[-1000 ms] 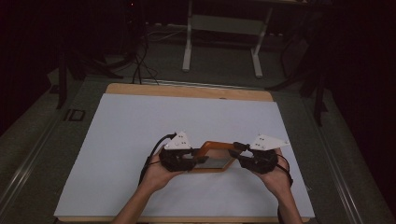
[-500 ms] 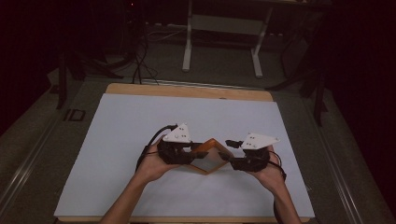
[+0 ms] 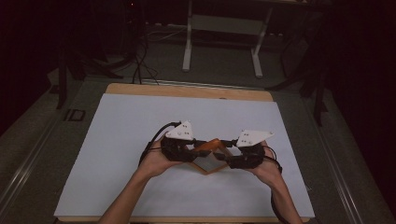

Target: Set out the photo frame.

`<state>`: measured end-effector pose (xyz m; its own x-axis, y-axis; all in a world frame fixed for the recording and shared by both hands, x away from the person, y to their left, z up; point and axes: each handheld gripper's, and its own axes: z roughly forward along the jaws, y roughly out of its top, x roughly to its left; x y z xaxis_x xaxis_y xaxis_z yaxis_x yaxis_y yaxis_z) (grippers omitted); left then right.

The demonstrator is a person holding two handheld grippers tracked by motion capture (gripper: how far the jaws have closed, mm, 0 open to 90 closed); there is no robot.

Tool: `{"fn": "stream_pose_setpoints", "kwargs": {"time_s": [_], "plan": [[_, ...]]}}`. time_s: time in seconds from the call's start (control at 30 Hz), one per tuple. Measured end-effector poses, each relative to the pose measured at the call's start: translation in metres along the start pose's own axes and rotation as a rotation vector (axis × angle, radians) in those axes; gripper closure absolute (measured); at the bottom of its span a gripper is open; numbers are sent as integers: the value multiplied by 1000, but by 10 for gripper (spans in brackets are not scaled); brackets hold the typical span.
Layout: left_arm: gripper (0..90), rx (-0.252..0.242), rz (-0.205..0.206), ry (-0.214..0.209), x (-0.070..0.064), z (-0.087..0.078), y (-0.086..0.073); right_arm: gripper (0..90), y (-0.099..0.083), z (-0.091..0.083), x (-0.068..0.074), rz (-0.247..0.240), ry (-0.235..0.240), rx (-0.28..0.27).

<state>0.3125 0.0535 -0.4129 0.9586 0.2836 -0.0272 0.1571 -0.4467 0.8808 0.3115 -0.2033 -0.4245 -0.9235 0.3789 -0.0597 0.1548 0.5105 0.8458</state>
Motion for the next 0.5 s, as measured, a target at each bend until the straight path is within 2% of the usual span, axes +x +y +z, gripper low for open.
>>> {"fn": "stream_pose_setpoints", "kwargs": {"time_s": [0.2,0.23,0.27,0.3,0.37,0.4,0.47,0.5], "plan": [[613,-13,-36,11,4,1,-1,608,-4,-6,1,-17,0,-4],[596,-13,-36,11,4,1,-1,608,-4,-6,1,-17,0,-4],[565,-19,-61,26,6,0,-2,638,-5,-7,2,-21,0,-5],[523,-19,-61,26,6,0,-2,654,-6,-8,2,-24,-3,-5],[472,-54,-112,33,10,-5,-7,671,-7,-9,3,-25,-8,-4],[462,-54,-112,33,10,-5,-7,671,-7,-9,3,-25,-8,-4],[410,-89,-130,37,10,-10,-11,677,-10,-12,4,-27,-22,-2],[392,-118,-151,53,12,-16,-16,677,-12,-13,4,-22,-23,-4]]}}
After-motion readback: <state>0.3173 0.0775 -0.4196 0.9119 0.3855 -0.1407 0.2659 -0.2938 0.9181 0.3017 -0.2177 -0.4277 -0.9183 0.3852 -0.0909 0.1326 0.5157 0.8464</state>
